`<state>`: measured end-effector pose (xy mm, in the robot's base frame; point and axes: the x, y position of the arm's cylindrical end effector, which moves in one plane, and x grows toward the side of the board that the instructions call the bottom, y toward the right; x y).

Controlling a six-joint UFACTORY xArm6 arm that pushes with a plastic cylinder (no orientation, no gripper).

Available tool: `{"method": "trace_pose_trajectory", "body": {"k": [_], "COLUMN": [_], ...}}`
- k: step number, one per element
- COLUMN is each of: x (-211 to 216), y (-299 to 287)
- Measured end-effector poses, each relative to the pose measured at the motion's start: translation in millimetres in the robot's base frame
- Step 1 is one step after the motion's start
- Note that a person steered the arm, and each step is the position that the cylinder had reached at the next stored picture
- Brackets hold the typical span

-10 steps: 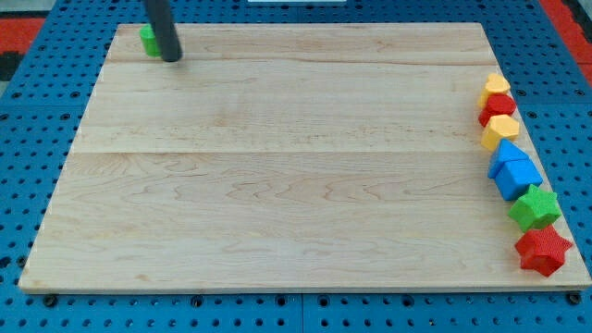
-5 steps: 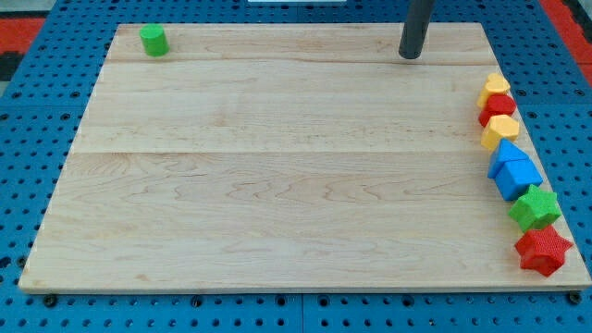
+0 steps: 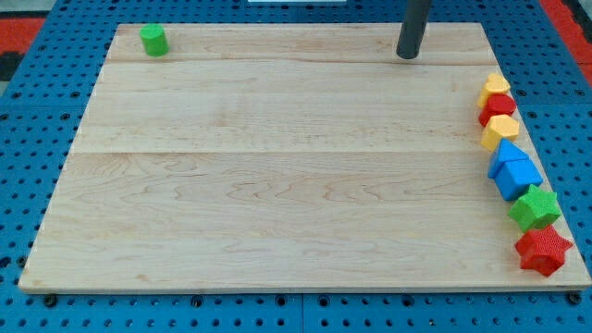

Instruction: Push the yellow heart into the red circle

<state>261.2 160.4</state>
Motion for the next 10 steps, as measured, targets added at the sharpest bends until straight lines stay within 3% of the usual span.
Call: {"method": "trace_pose_trajectory", "body": {"k": [1, 2, 3, 5, 6, 7, 8, 9, 10], "x": [0.0, 0.0, 26.3, 103.1, 145.1, 209.5, 305.3, 356.7, 356.1], "y": [4.7, 64.4, 98.7, 162.6, 158.9, 175.3, 173.8, 147.5, 132.7]}}
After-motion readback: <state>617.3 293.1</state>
